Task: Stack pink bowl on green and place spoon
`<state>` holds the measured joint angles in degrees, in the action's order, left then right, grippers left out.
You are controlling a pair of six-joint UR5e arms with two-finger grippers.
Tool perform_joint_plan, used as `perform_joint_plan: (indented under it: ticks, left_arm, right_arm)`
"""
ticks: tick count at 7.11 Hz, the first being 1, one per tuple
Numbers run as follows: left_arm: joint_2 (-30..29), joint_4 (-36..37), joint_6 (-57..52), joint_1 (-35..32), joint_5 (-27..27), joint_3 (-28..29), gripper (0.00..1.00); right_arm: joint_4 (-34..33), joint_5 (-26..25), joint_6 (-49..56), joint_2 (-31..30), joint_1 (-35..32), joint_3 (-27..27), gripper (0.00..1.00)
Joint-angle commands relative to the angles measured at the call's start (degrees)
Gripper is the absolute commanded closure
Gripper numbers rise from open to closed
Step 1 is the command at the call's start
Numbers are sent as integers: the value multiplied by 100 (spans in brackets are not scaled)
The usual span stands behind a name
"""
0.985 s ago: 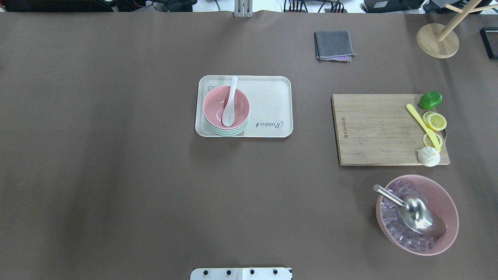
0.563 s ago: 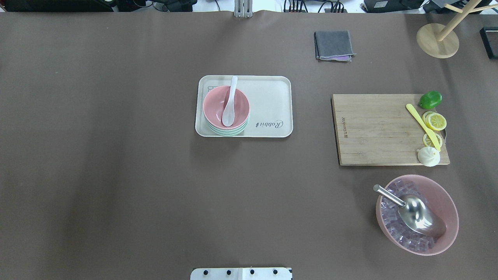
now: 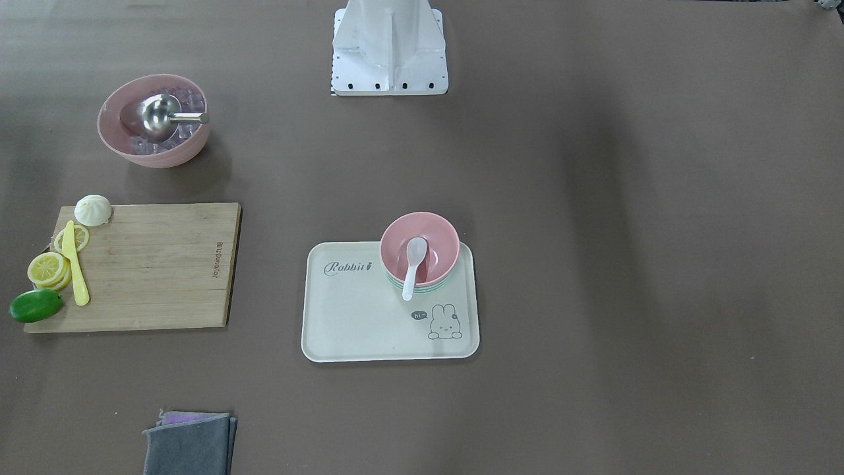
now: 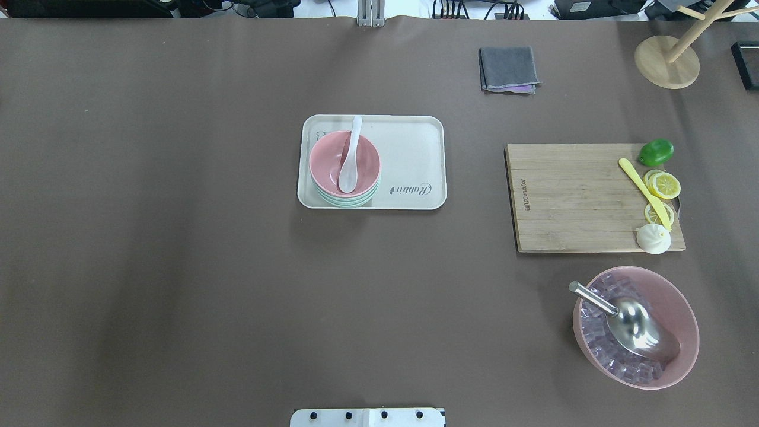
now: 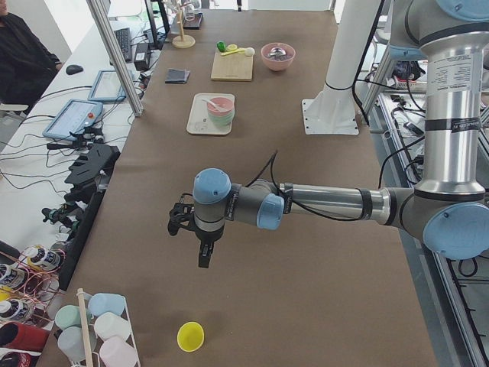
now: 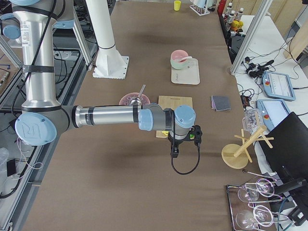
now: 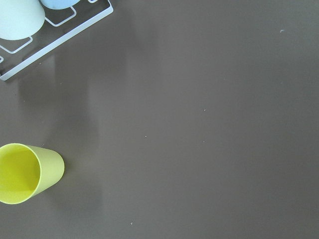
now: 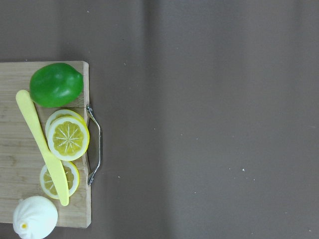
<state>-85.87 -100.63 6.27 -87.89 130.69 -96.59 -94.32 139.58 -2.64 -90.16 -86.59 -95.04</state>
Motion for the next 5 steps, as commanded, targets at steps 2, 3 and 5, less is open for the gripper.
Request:
perform_joint_plan:
  ticks: [2, 3, 5]
  left_arm:
    - [0, -9, -29, 9, 0, -17, 2]
    - [0, -9, -29, 9, -9, -17, 2]
    - [-9, 9, -29, 9, -9, -70, 2]
  right_arm:
    - [1, -1, 9, -1, 1, -5, 0]
    - [1, -1, 0, -1, 1, -6, 0]
    - [-8, -19, 0, -1, 1, -32, 0]
